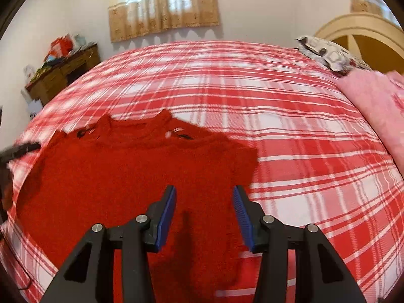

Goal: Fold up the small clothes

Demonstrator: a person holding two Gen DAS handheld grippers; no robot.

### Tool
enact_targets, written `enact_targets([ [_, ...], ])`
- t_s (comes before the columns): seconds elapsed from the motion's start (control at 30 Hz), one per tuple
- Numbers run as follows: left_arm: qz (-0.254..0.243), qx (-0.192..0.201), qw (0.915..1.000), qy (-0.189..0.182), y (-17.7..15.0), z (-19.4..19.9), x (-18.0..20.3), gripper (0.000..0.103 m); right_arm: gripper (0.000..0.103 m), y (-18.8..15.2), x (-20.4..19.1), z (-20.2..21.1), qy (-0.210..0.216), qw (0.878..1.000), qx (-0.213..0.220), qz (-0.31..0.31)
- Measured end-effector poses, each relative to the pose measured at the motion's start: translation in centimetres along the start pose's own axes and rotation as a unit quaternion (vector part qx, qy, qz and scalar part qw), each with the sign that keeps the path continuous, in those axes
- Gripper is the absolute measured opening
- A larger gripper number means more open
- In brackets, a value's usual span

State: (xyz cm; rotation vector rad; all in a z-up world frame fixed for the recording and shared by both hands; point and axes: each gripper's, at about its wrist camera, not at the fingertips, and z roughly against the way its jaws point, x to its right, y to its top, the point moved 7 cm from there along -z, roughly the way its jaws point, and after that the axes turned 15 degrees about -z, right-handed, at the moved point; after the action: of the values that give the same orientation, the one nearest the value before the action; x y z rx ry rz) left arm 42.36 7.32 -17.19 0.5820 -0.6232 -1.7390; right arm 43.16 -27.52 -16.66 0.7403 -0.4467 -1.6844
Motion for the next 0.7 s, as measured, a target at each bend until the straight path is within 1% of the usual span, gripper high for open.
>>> enact_targets([
  [0.07, -0.003, 0.003, 1.0, 0.0, -0.4, 0.2, 0.4, 0.097, 0.048, 0.6, 1.5, 0.3, -0.002, 1.0, 0.002, -0.026],
  [0.1, -0.004, 0.005, 1.0, -0.001, -0.5, 0.3, 0.7, 0.094, 0.046, 0.8, 2.0, 0.4, -0.003, 0.999, 0.002, -0.036],
  [0.13, -0.006, 0.006, 0.9999, -0.007, -0.7, 0.4, 1.2, 0.093, 0.044, 0.7, 2.4, 0.5, 0.0, 0.999, -0.004, -0.042],
  [0.17, -0.009, 0.009, 0.9999, -0.008, -0.8, 0.6, 1.5, 0.093, 0.04, 0.4, 2.5, 0.4, 0.006, 0.999, -0.014, -0.041],
  [0.27, -0.026, 0.015, 0.9995, 0.001, -1.2, 0.9, 2.5, 0.093, 0.035, -0.6, 1.9, 0.4, 0.011, 0.999, -0.024, -0.024],
  [0.33, -0.037, 0.02, 0.999, 0.018, -1.5, 1.2, 2.8, 0.093, 0.034, -0.6, 1.1, 0.0, 0.009, 1.0, -0.025, -0.007],
  [0.37, -0.038, 0.024, 0.9988, 0.02, -1.6, 1.3, 2.9, 0.093, 0.034, -0.2, 0.6, -0.2, 0.006, 1.0, -0.022, 0.002],
  [0.43, -0.049, 0.026, 0.998, 0.029, -1.4, 1.3, 3.0, 0.092, 0.034, 1.0, -0.3, -0.7, 0.019, 1.0, -0.017, 0.007],
  [0.47, -0.056, 0.025, 0.9976, 0.031, -1.0, 1.2, 3.1, 0.085, 0.035, 1.6, -0.7, -1.1, 0.03, 0.999, -0.019, 0.006],
  [0.5, -0.061, 0.024, 0.9974, 0.028, -0.5, 1.1, 3.1, 0.075, 0.035, 2.4, -1.0, -1.6, 0.032, 0.999, -0.015, 0.005],
  [0.53, -0.059, 0.028, 0.9977, 0.019, 0.2, 1.1, 3.1, 0.073, 0.035, 2.9, -1.1, -1.8, 0.025, 1.0, -0.011, 0.006],
  [0.57, -0.053, 0.033, 0.998, 0.005, 0.8, 1.1, 3.0, 0.073, 0.036, 3.4, -1.2, -2.3, 0.017, 1.0, -0.009, 0.007],
  [0.63, -0.041, 0.032, 0.9979, -0.04, 1.9, 0.5, 3.1, 0.073, 0.036, 4.0, -1.3, -3.2, 0.02, 1.0, -0.016, 0.004],
  [0.7, -0.033, 0.032, 0.9975, -0.053, 2.5, -0.1, 2.8, 0.076, 0.036, 4.1, -1.2, -4.3, 0.017, 1.0, -0.026, 0.006],
])
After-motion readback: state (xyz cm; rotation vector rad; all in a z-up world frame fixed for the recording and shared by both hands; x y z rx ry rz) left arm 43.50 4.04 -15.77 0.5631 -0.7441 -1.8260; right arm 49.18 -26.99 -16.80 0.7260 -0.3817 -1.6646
